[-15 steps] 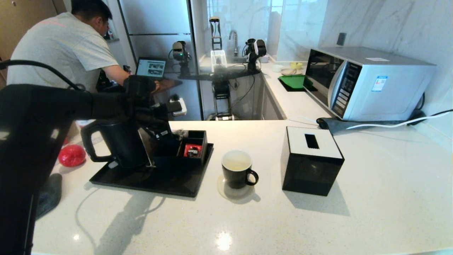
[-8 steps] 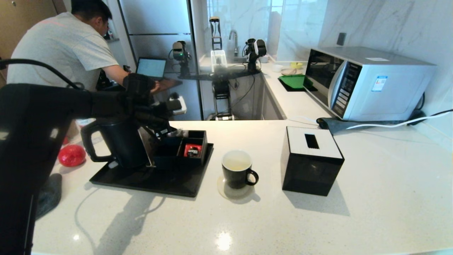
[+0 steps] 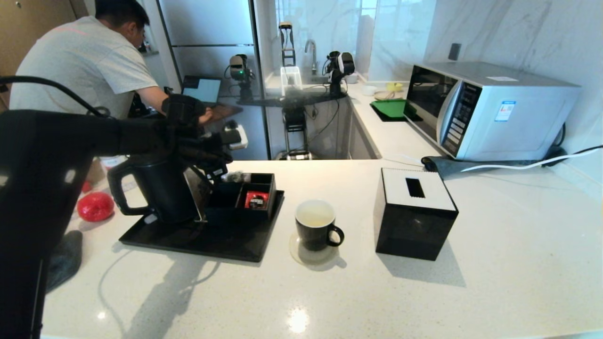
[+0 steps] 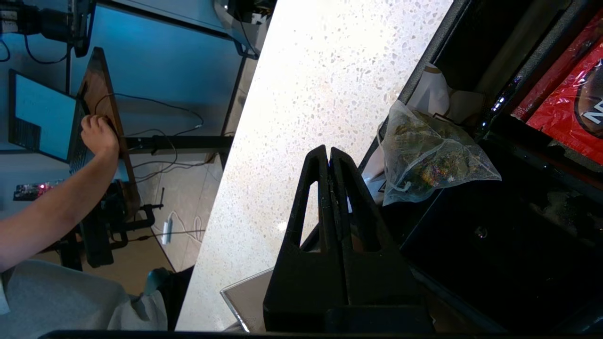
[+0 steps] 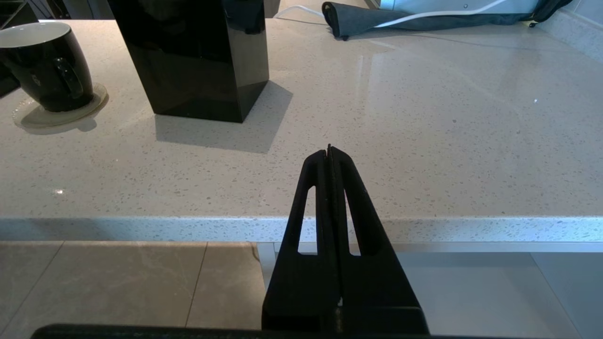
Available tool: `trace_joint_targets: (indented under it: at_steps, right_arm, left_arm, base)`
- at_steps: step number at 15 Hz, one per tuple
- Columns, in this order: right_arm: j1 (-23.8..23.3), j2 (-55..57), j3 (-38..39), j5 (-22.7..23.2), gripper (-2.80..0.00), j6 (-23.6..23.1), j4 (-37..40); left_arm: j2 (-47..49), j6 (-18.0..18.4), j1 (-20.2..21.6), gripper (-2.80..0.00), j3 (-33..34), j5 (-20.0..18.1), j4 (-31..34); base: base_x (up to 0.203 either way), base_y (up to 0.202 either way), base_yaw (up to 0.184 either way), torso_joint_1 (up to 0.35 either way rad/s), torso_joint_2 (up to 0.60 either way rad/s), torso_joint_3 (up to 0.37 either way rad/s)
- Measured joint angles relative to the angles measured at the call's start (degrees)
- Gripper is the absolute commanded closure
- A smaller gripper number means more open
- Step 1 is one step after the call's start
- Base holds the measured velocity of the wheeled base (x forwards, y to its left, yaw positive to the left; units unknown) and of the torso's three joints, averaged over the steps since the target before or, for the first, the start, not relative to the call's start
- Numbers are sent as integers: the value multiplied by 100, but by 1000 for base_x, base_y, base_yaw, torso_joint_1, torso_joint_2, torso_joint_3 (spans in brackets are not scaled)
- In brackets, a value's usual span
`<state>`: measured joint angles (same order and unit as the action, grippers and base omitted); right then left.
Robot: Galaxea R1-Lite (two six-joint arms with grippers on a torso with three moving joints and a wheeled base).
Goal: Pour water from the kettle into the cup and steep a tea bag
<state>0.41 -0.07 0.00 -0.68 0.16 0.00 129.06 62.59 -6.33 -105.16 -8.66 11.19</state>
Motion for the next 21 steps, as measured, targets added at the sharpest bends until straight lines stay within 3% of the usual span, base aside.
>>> trace_joint_targets:
  at_steps: [10, 11, 21]
  right_arm:
    - [0, 0, 0, 0, 0, -1, 0]
    - [0, 0, 0, -2, 0, -1, 0]
    - [0, 0, 0, -2, 0, 0, 0]
  left_arm:
    - [-98, 54, 40, 0, -124, 0, 497]
    - [-98, 113, 43, -280, -131, 0, 495]
    - [23, 183, 22, -280, -295, -32, 489]
  base:
    - [0, 0, 0, 0, 0, 0]
    - [0, 0, 0, 0, 0, 0]
    - [0, 0, 0, 0, 0, 0]
